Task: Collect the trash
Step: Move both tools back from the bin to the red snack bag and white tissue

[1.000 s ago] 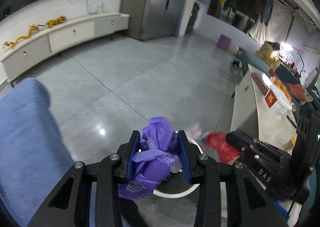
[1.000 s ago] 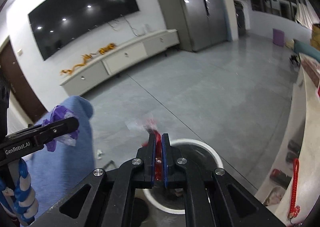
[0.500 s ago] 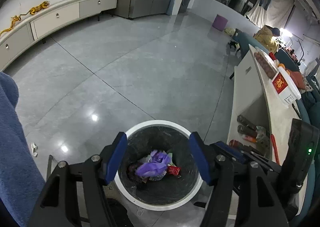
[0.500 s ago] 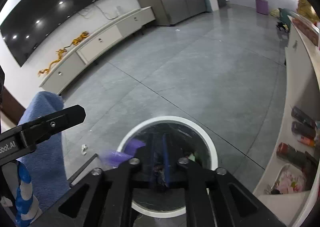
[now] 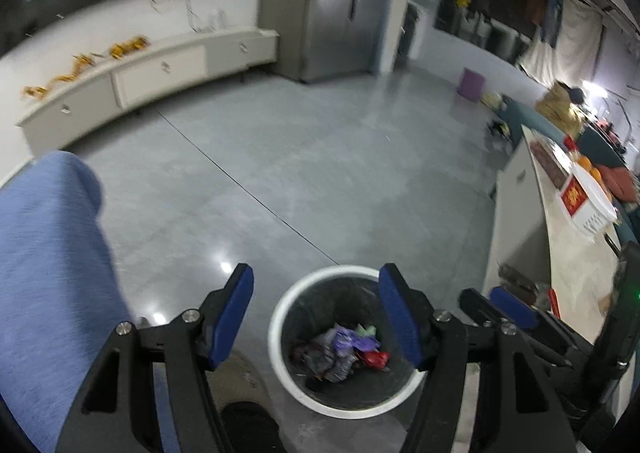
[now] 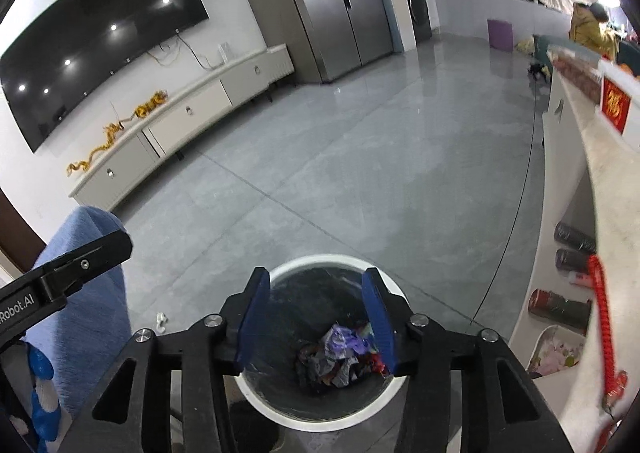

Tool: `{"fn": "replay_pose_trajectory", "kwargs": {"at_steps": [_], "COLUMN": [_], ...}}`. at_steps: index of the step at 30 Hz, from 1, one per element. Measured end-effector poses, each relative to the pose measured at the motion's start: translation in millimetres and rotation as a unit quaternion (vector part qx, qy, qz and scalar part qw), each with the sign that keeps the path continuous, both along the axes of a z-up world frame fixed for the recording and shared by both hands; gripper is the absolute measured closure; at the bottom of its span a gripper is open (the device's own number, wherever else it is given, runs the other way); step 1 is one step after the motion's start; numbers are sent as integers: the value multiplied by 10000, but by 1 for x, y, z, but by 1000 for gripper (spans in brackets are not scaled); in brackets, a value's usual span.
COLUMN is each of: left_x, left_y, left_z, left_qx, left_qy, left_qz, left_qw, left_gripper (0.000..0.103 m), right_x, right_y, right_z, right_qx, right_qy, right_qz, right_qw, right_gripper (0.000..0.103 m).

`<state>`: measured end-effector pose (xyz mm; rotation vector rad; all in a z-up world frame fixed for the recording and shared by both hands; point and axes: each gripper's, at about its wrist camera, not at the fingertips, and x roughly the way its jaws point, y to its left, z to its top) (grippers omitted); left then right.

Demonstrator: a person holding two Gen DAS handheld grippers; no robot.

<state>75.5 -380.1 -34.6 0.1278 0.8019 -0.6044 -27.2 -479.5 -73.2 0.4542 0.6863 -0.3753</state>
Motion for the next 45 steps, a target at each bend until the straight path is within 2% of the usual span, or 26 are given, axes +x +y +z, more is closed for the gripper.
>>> {"fn": "replay_pose_trajectory", "kwargs": {"at_steps": [3, 12, 20, 26, 30, 41, 45], "left_x": [-14, -57, -88, -107, -117, -148, -165], "left_y": [21, 72, 123, 157, 180, 245, 268], "left_z": [19, 53, 80, 98, 110, 136, 146], "left_qx": [-33, -123, -335, -527, -678, -980, -1063], "left_qy": [-317, -897, -1248, -1478, -1588, -1921, -2098], "left_qz": [297, 673, 915, 1090, 1211, 1767, 1976], "left_qw": [9990, 9936, 9874, 9816, 9775, 9604, 9517], "left_gripper": [30, 29, 28, 19, 18, 17, 15], "right_x": [-5, -25, -34, -42, -47, -68, -80], "right_y": [13, 58, 101, 125, 140, 194, 215], "right_z": [18, 62, 89, 108, 118, 147, 160], "right_qx": [-167, -578, -806, -991, -1170, -1661, -1831], "right_qy": [-154, -488, -685, -820, -830, -1053, -1209], "right_qz": [-24, 20, 247, 263, 272, 505, 683], "right_qw": [9997, 9971, 9941, 9913, 9893, 9792, 9732], "right_gripper": [47, 35, 31, 24, 23, 14, 6]}}
